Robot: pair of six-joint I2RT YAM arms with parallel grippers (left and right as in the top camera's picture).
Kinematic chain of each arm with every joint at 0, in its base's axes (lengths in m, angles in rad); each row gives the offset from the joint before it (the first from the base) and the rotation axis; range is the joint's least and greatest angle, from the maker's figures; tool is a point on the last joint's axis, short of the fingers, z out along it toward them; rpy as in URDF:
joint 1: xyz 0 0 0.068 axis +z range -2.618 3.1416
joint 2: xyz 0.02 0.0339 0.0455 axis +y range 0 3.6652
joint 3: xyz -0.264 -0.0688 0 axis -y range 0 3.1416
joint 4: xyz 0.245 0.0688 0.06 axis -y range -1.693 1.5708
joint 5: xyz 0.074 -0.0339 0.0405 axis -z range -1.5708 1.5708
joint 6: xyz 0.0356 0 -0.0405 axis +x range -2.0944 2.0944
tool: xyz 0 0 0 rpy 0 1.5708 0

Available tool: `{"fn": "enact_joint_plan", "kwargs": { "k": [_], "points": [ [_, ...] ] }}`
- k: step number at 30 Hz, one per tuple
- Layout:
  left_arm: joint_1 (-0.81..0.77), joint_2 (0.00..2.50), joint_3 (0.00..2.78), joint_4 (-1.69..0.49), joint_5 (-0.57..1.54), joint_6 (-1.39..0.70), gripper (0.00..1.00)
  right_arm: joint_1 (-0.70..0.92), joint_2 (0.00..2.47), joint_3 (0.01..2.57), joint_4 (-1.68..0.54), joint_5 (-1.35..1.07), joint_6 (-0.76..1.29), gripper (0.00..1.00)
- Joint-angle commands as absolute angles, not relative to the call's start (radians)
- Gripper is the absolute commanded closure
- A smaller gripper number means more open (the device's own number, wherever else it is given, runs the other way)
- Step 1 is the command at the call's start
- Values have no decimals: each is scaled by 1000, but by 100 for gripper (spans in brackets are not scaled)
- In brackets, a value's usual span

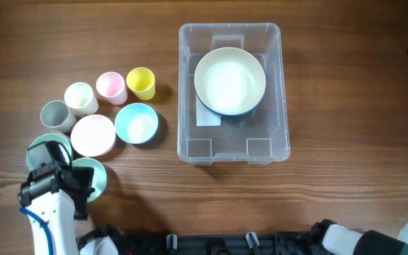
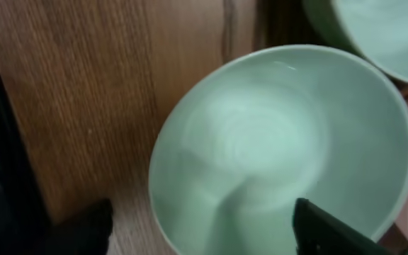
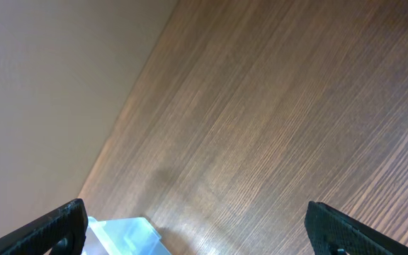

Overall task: Pack container
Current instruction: 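Reach the left gripper to the green bowl and grasp its rim, then carry the green bowl into the container's near right corner and release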

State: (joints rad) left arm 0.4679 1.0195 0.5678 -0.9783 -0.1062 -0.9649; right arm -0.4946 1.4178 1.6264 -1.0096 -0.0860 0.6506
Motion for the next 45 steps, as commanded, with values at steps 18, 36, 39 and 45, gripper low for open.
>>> {"fn": "enact_joint_plan", "kwargs": {
  "k": [18,36,39,45],
  "points": [
    [475,1089,553,-962,-56,-973,96,-495,1423,1629,-1010,-91,657,0],
    [278,967,1095,-958,442,-290,96,-495,1423,1629,-1010,-91,658,0],
    [90,1007,1101,-865,440,-287,96,-495,1423,1629,-1010,-91,658,0],
    [-287,1158,1101,-770,360,-264,96,-495,1423,1629,-1010,-91,657,0]
  ]
}}
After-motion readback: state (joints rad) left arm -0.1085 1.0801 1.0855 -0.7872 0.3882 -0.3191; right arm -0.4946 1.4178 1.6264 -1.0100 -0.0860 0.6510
